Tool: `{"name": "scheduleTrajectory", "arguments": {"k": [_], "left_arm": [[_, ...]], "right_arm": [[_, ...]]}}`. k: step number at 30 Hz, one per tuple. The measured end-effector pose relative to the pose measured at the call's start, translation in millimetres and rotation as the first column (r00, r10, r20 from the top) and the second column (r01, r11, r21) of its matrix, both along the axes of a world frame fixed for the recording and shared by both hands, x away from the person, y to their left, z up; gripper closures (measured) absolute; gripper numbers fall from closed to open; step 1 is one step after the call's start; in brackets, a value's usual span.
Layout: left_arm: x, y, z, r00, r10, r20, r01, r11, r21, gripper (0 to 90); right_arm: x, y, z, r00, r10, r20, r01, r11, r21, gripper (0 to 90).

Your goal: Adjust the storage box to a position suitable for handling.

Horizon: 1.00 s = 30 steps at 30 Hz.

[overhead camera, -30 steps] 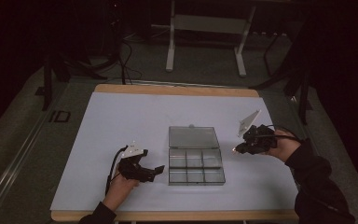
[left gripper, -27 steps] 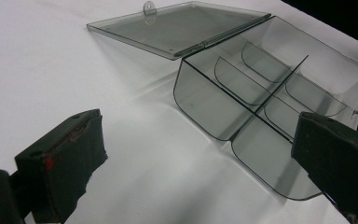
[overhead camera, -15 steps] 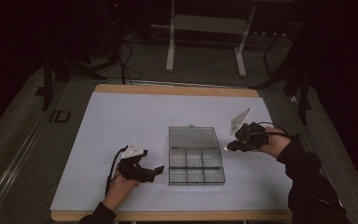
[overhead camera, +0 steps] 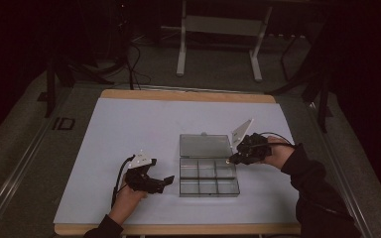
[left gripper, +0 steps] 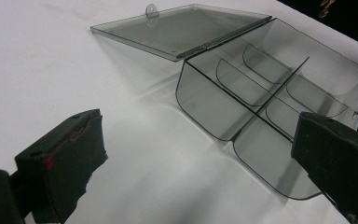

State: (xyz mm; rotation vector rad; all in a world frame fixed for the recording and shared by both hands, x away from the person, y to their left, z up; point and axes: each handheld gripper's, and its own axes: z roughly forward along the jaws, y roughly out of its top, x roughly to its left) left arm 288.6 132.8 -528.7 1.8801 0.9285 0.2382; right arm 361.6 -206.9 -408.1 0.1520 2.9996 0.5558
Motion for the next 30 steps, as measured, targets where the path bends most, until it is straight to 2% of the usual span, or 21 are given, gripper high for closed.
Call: {"name": "scheduleTrajectory", "arguments": {"k": [4,12,19,30], "left_arm": [[-0.7,-0.1,0.6,1.0,-0.003,0.004,0.003,1.0,0.004,3.3],[-1.3,0.2,0.7,0.9999,-0.001,0.013,0.001,0.9999,0.014,3.3],[-1.0,0.0,-0.8,1.0,-0.003,0.009,0.003,0.9999,0.012,3.3],[-1.6,-0.4,-0.7,0.9999,-0.008,0.008,0.008,0.9999,0.009,3.3]], "right_arm": [[1.8,5.7,-11.7,1.0,0.004,-0.001,-0.004,0.9999,-0.011,86.3],[7.9,11.3,-37.0,0.9994,0.001,-0.034,-0.002,0.9997,-0.026,86.4],[10.8,12.6,-59.6,0.9983,-0.005,-0.057,0.001,0.9982,-0.06,86.2],[14.7,18.0,-81.9,0.9961,-0.022,-0.085,0.013,0.9949,-0.1,86.1]]}}
